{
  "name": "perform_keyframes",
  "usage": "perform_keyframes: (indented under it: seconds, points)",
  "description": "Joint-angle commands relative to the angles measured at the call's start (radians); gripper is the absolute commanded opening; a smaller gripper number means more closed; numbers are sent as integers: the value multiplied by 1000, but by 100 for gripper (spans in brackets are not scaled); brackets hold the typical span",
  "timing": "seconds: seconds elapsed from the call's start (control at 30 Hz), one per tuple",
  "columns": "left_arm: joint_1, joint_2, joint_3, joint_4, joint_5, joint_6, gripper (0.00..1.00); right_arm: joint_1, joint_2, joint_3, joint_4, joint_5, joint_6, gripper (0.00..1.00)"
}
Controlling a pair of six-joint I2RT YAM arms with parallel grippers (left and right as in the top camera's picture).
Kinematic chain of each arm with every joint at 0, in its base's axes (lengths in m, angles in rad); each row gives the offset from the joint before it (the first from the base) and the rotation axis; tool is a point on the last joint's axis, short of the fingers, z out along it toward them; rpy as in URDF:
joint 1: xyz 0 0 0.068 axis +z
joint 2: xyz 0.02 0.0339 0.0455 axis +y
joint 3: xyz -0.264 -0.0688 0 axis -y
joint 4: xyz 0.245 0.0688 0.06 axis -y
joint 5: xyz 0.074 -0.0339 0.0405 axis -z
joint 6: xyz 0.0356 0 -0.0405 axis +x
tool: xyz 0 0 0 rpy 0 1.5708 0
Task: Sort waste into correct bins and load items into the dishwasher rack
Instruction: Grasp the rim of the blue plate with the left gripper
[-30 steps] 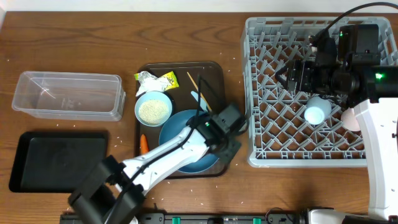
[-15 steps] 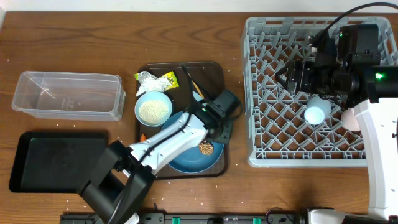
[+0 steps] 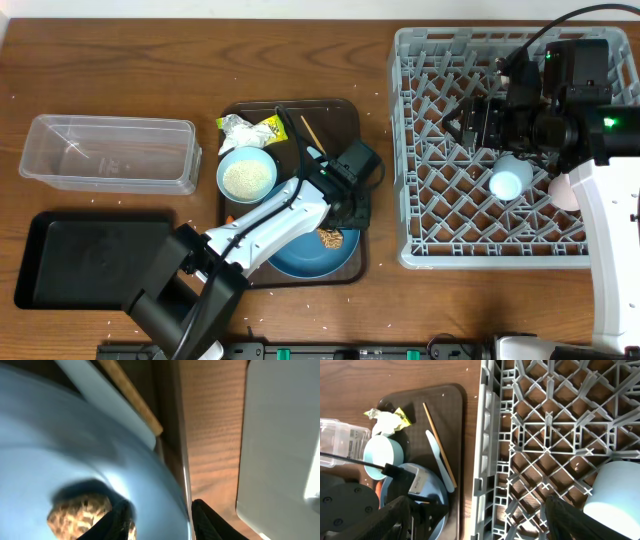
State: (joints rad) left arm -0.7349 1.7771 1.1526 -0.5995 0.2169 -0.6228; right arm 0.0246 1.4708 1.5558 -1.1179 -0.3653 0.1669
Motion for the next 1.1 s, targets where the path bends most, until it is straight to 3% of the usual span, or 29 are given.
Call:
perform_keyframes:
  seconds: [0.0, 0.1, 0.2, 0.63, 0.8, 1.07]
  points:
    - [-1, 16, 8, -12, 29, -46, 41, 10, 2, 0, -2, 3, -19, 80]
    - [-2, 20, 8, 11, 19, -46, 40, 10, 2, 0, -2, 3, -18, 80]
    - [-4, 35, 8, 41, 19, -51, 34, 10, 2, 0, -1, 3, -18, 80]
    - [-11, 74, 8, 13, 3, -75, 33, 10, 2, 0, -16, 3, -20, 81]
    - [-11, 74, 8, -24, -32, -66, 14, 10, 2, 0, -16, 3, -26, 81]
    - [-14, 74, 16, -20, -45, -67, 10, 10, 2, 0, -17, 3, -27, 82]
